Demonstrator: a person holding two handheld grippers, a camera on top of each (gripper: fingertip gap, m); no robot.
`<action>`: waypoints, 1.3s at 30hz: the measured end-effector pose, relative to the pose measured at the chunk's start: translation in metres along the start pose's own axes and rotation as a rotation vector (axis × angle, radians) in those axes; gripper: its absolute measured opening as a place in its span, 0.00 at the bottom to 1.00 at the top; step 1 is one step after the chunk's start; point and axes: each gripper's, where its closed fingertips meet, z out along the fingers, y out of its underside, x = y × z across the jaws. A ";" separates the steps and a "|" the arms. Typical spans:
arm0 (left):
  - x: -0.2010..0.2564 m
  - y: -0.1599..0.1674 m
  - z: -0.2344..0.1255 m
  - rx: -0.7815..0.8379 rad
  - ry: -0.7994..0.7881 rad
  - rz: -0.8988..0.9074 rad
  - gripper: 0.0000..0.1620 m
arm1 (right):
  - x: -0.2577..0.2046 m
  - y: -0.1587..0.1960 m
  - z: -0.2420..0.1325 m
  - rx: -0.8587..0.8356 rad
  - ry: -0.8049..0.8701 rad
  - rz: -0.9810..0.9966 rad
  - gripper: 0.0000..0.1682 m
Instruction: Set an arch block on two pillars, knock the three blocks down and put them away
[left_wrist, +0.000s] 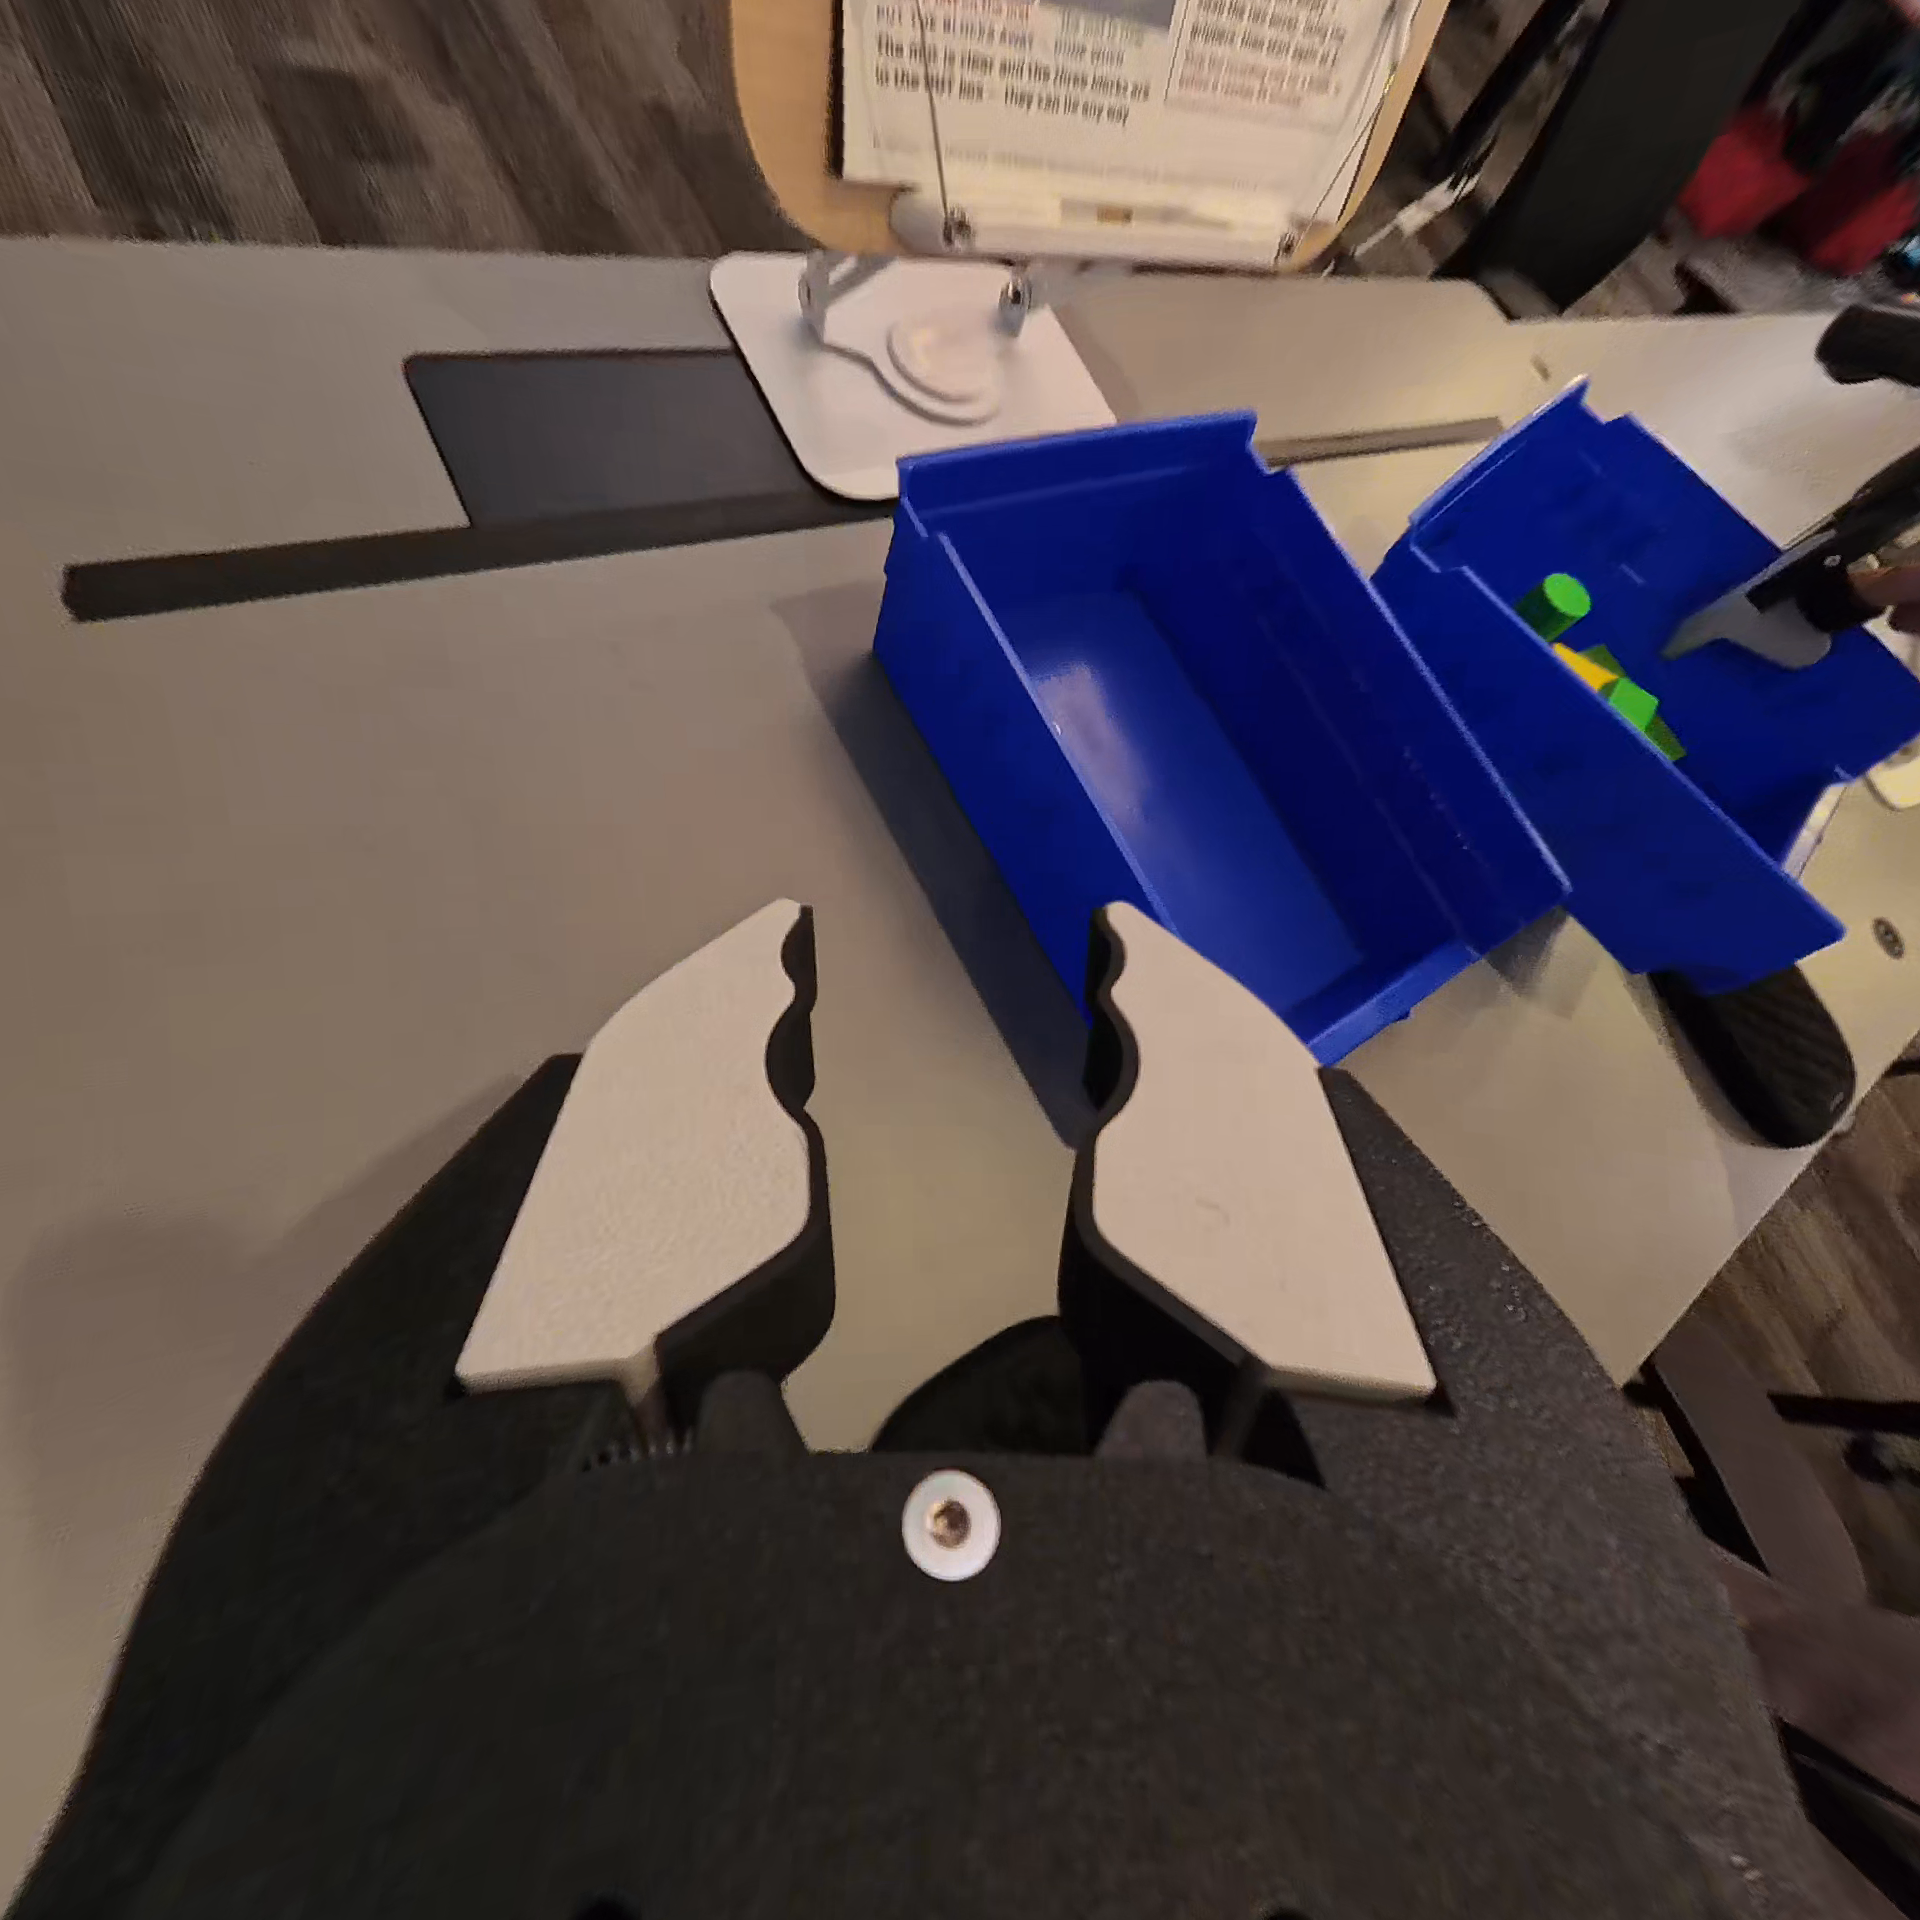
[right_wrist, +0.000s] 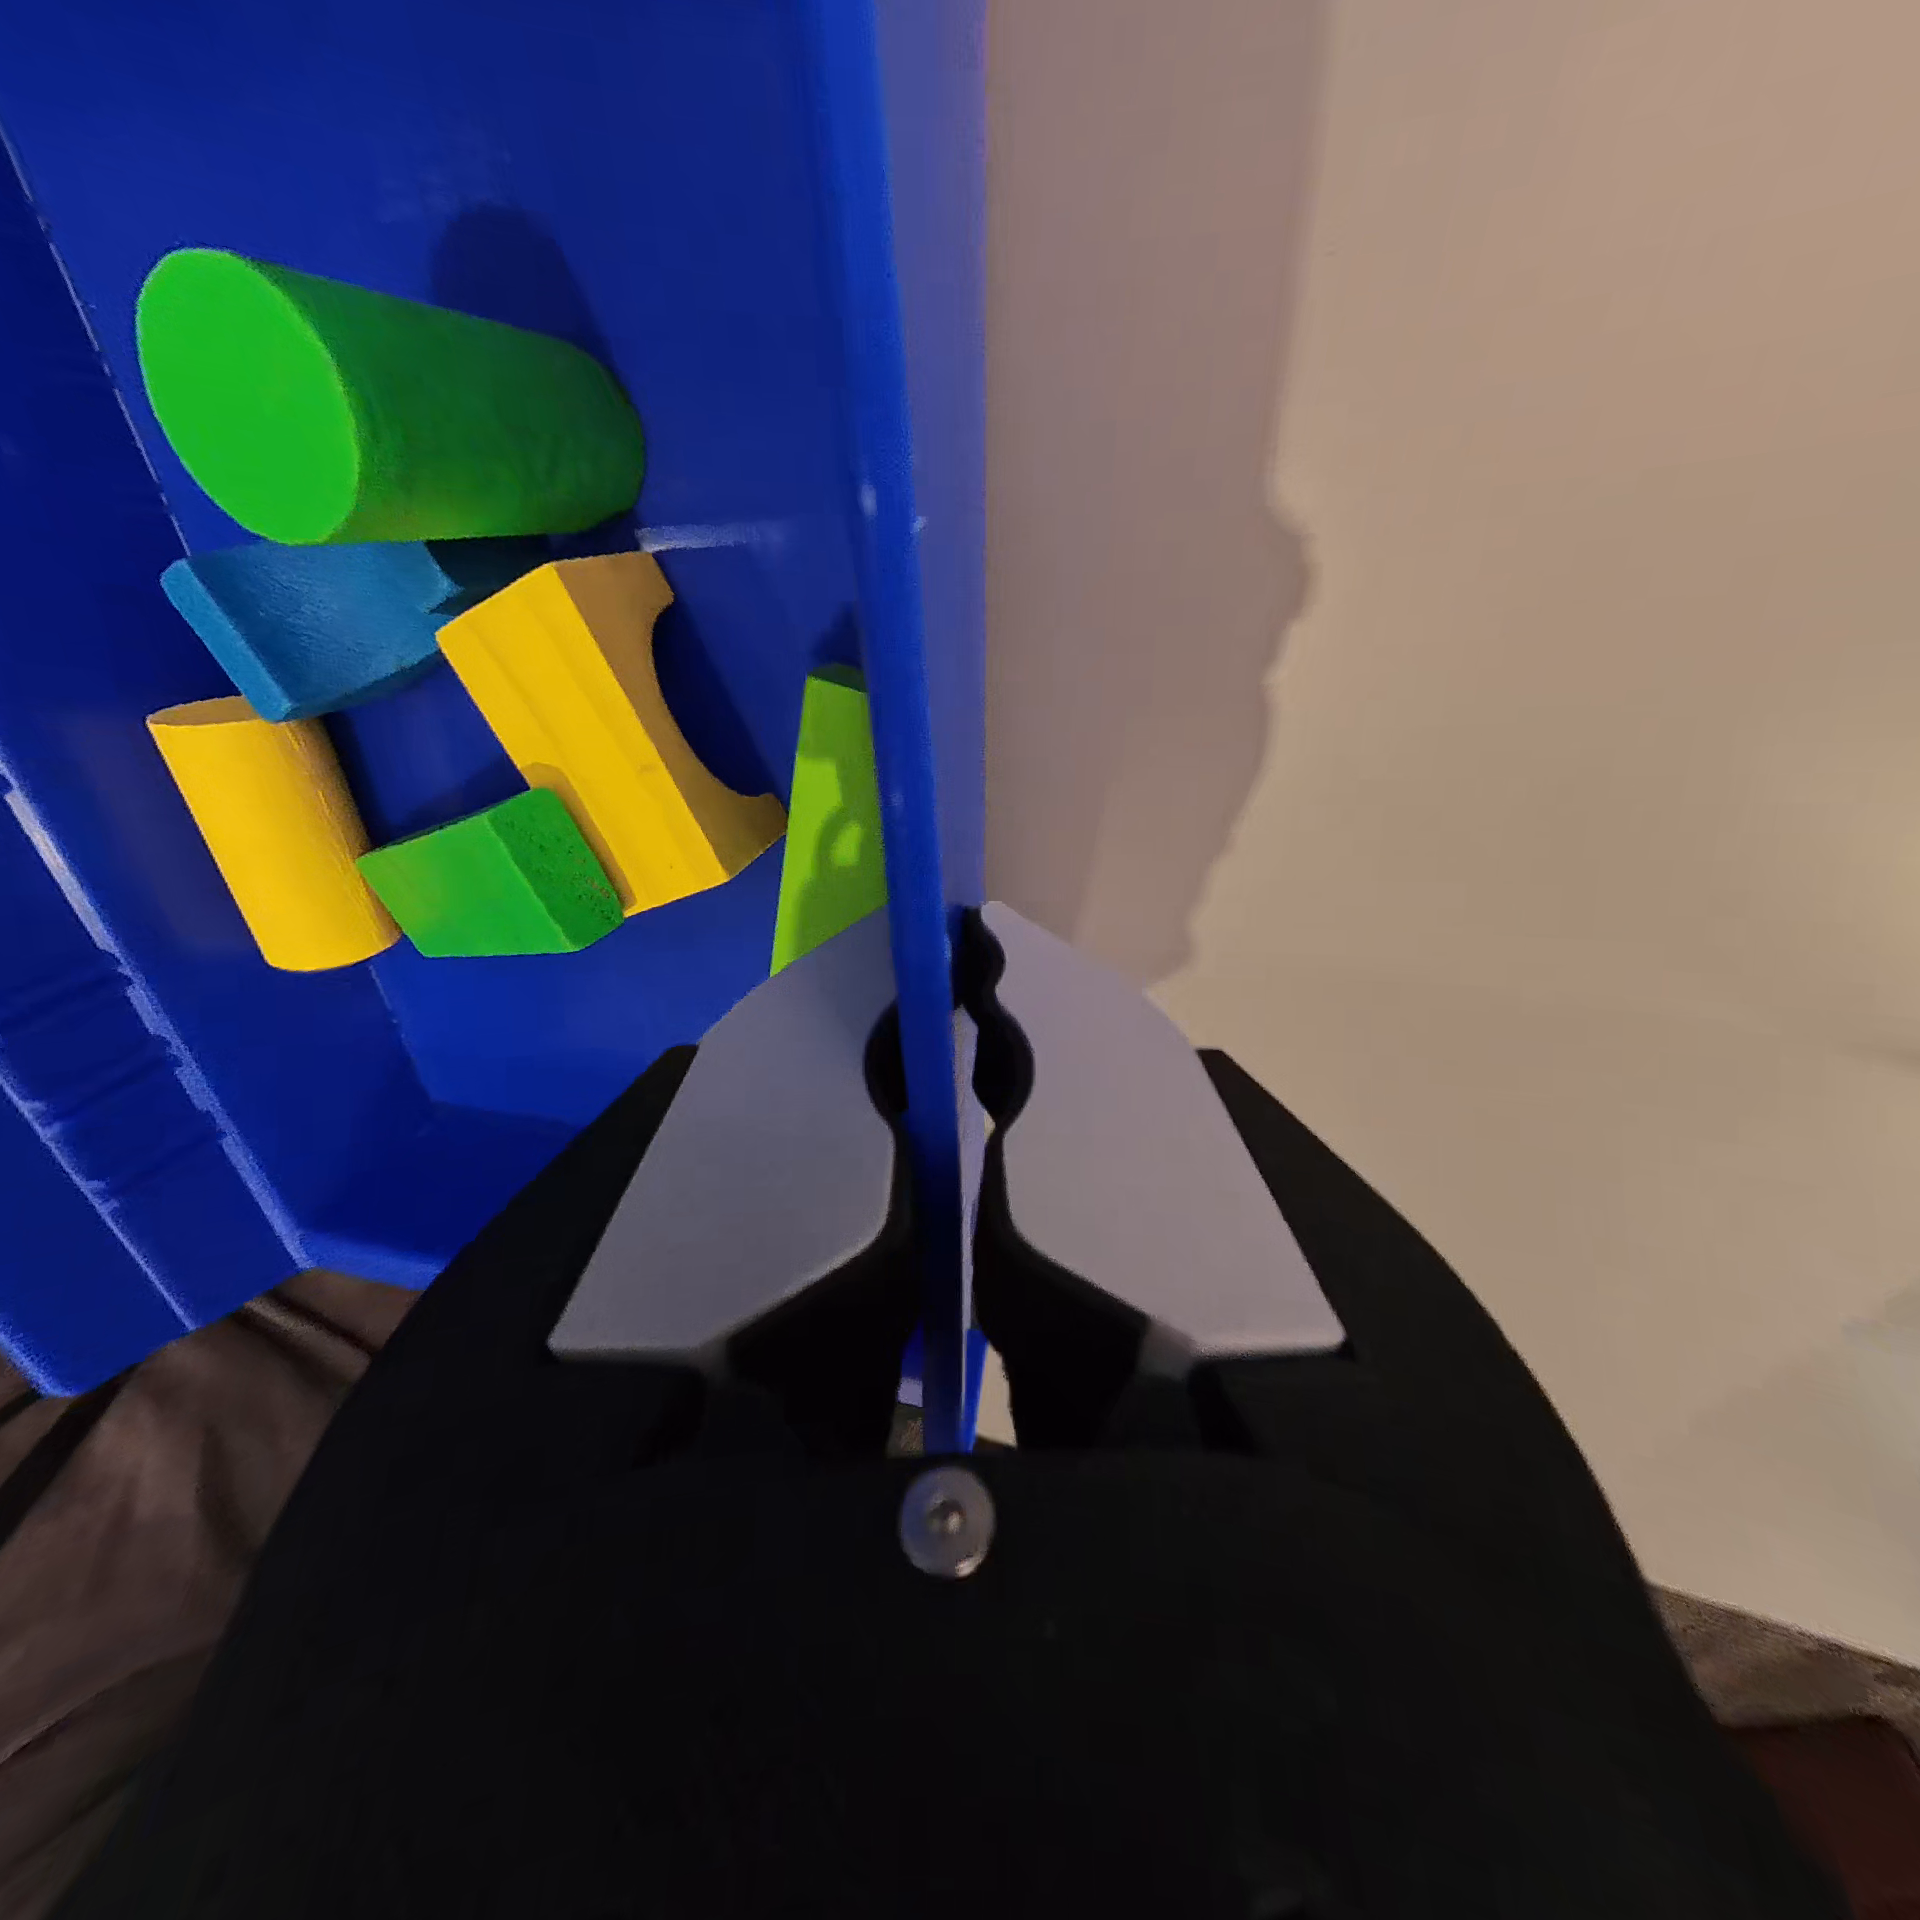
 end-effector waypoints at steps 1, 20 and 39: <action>-0.002 -0.001 -0.005 0.018 -0.004 0.001 0.31 | -0.003 0.000 -0.011 0.008 0.015 0.002 0.04; -0.049 0.006 -0.101 0.235 -0.321 -0.187 0.61 | -0.383 -0.153 -0.061 0.104 -0.156 -0.389 0.03; -0.115 0.079 -0.072 -0.045 -0.304 -0.466 0.57 | -0.550 -0.198 0.099 0.035 -0.233 -0.345 0.05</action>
